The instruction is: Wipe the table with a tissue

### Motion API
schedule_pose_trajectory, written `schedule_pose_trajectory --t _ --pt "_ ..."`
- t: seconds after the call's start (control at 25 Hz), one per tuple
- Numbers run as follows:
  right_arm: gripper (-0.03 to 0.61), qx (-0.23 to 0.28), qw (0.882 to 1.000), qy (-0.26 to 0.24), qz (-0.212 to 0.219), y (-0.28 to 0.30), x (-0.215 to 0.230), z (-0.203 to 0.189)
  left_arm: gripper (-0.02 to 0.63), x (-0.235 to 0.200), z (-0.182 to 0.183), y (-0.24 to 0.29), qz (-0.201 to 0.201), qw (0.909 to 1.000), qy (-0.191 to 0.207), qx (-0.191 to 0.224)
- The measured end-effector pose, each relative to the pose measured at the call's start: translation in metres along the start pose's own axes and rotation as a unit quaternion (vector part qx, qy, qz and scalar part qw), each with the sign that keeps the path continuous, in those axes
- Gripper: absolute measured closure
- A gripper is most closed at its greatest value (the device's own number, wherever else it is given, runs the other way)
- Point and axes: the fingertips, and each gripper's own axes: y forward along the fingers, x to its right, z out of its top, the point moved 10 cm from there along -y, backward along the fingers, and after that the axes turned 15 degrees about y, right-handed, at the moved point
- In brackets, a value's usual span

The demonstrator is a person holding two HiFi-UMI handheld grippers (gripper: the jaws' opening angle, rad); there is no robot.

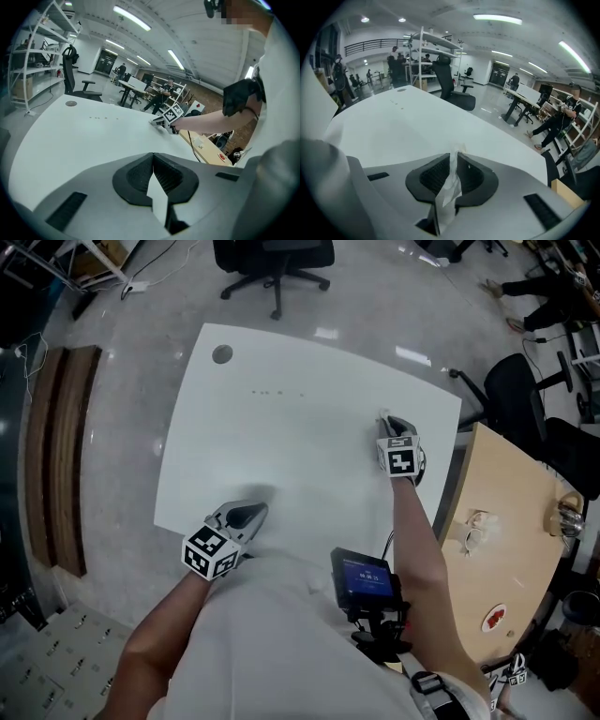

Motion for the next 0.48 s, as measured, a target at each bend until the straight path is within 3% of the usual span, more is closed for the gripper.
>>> schedule_pose_trajectory --t 0.48 --pt "0.525 0.035 0.995 -0.066 0.066 -0.014 -0.068 -0.022 0.606 0.004 0.005 -0.002 0.001 0.9998 0.018 0.010"
